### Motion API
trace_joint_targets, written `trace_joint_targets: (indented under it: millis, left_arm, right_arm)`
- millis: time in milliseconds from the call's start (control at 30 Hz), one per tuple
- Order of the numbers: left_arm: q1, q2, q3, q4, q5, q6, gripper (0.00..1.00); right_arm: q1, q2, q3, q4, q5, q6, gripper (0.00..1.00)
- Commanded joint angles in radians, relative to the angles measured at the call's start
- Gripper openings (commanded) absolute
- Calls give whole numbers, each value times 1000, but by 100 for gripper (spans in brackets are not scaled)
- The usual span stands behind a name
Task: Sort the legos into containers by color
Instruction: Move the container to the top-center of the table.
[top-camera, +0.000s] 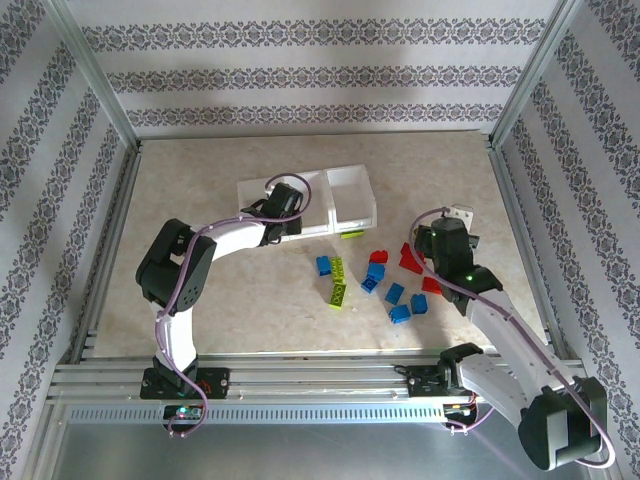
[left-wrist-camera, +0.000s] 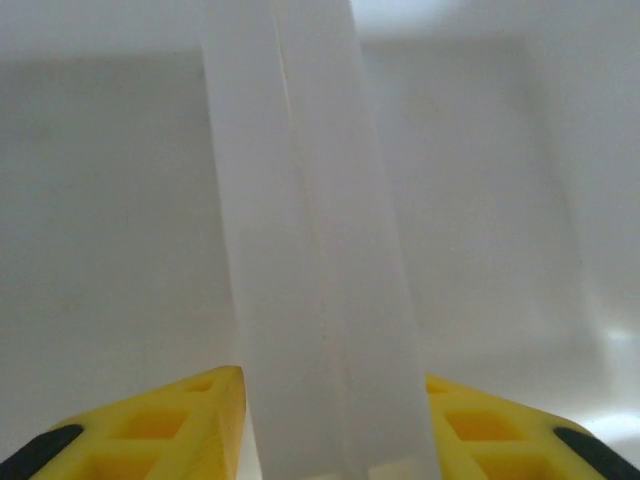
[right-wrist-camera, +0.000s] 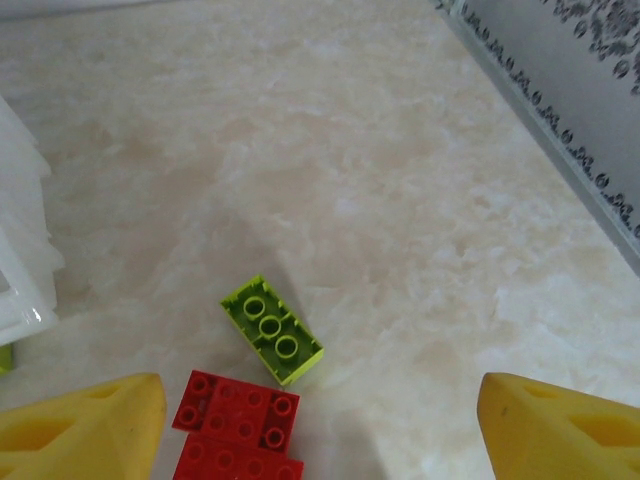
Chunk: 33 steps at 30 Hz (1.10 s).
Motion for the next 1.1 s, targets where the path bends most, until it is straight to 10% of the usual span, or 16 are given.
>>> trace_joint_targets:
  millis: [0,733,1067]
  left_arm:
    - [-12,-11,35,32,-34,-58,37]
    - [-48,157,218,31,-28,-182,33]
    - [-51,180,243,4,-12,-187,47]
  right_arm:
    - [-30,72,76,-92,-54,34,78]
    - [-127,425,278,-172,-212,29,70]
    - [-155,644,419,-222,-280,-16,67]
